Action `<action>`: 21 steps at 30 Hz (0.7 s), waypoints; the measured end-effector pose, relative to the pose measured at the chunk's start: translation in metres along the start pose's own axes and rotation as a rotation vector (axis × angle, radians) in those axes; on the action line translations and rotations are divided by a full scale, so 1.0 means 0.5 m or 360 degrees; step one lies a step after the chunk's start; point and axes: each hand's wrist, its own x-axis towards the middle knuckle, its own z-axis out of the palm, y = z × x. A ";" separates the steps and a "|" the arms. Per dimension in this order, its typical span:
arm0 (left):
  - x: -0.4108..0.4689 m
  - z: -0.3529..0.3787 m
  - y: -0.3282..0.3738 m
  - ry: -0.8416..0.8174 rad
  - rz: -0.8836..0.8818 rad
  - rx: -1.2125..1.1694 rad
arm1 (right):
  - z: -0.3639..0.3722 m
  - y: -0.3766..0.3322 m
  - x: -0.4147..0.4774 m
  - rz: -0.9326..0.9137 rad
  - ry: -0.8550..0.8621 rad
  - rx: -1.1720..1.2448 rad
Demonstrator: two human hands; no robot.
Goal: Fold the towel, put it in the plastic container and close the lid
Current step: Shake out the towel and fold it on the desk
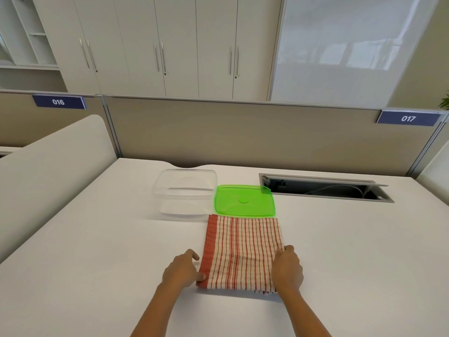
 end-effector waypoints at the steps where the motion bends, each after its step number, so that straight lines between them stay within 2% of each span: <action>1: 0.000 0.008 0.005 0.0141 0.0093 0.0005 | -0.002 0.001 0.000 -0.0014 -0.0009 -0.0038; 4: 0.000 0.032 0.034 0.0679 0.0569 -0.0124 | -0.009 0.006 0.002 -0.0056 -0.0009 -0.0132; 5: 0.002 0.039 0.046 0.0778 0.0711 -0.0139 | -0.010 0.008 0.002 -0.0068 -0.0005 -0.0145; 6: 0.007 0.047 0.056 0.0785 0.0821 -0.0092 | -0.011 0.008 0.002 -0.0080 -0.0001 -0.0156; 9: 0.031 0.082 0.070 0.0527 0.0982 0.0315 | -0.012 0.007 0.003 -0.0099 0.0016 -0.0181; 11: 0.048 0.104 0.059 0.0402 0.0931 0.0578 | -0.013 0.008 0.004 -0.0104 0.0029 -0.0183; 14: 0.062 0.120 0.037 0.0349 0.0855 0.0706 | -0.023 -0.001 0.004 -0.0124 0.0065 -0.0138; 17: 0.068 0.119 0.036 0.0350 0.0860 0.0459 | -0.045 -0.040 0.004 -0.0231 0.0117 -0.0061; 21: 0.051 0.089 0.057 0.0241 0.0576 -0.0603 | -0.069 -0.130 -0.009 -0.0519 0.0034 -0.0004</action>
